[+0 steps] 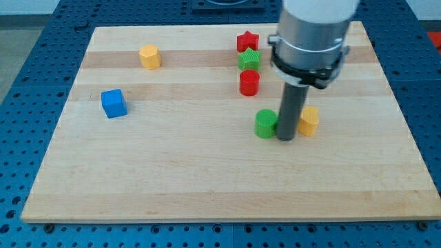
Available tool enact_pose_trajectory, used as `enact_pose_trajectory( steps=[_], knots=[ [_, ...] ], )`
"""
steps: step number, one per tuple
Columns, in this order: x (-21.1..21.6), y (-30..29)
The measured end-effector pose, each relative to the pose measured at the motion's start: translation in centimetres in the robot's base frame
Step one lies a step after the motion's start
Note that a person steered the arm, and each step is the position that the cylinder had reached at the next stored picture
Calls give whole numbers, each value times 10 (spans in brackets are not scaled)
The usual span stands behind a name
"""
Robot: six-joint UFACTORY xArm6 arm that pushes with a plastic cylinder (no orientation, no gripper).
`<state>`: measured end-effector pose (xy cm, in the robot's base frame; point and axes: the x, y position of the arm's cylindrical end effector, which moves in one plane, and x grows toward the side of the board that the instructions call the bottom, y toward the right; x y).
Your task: Slide the green circle up a bit
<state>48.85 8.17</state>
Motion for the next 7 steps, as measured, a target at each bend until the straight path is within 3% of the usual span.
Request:
enact_pose_trajectory(
  steps=[3,7],
  knots=[
    [18,-32],
    [0,-30]
  ],
)
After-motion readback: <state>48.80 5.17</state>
